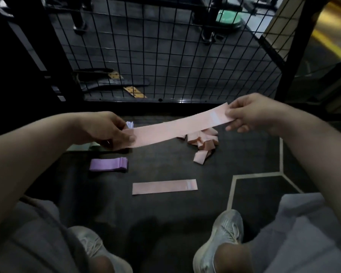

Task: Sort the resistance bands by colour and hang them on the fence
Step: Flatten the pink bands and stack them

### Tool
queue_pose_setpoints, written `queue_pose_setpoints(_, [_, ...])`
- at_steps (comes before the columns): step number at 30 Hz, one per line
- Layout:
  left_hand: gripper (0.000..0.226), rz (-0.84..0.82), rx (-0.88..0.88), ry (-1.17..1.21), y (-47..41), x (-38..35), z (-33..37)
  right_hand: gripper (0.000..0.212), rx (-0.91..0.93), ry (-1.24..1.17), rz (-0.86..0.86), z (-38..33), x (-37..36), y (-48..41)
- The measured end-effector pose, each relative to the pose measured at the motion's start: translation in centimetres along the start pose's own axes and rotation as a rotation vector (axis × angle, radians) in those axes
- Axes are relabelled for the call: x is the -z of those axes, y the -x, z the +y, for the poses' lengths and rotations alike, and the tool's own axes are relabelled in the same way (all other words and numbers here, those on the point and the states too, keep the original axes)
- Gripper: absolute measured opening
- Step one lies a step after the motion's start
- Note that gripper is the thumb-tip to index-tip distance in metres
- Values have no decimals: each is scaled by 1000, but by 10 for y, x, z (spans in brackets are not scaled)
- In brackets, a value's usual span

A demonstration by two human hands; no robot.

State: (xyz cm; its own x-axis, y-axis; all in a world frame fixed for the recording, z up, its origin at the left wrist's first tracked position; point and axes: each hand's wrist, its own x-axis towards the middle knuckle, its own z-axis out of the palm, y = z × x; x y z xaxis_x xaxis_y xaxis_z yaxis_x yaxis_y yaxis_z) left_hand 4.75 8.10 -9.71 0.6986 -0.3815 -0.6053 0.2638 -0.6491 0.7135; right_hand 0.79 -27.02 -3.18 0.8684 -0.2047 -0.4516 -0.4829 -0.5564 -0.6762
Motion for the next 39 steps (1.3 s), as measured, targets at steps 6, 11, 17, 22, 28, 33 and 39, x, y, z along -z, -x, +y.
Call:
queue_pose_setpoints(6, [18,280,58,243,-7,0,-40,8,-121,-246,-22,47,-36,-3])
queue_pose_setpoints(11, [19,320,189,204,-27,-27,-65,4,-310,-181,-55,92,-94,-36])
queue_pose_setpoints(17, [15,352,370,297,-75,-82,-111,13,-438,-122,-11,159,-150,-69])
queue_pose_setpoints(22, [14,319,493,364,-120,-114,-152,15,-489,-156,86,209,-178,-93])
queue_pose_setpoints(28, [8,389,569,402,-152,-148,-176,19,-538,-149,167,252,-210,-117])
queue_pose_setpoints(33, [22,445,581,416,-168,-165,-193,19,-549,-145,163,271,-226,-128])
queue_pose_setpoints(39, [18,477,637,417,-173,-174,-207,9,-556,-92,194,281,-235,-138])
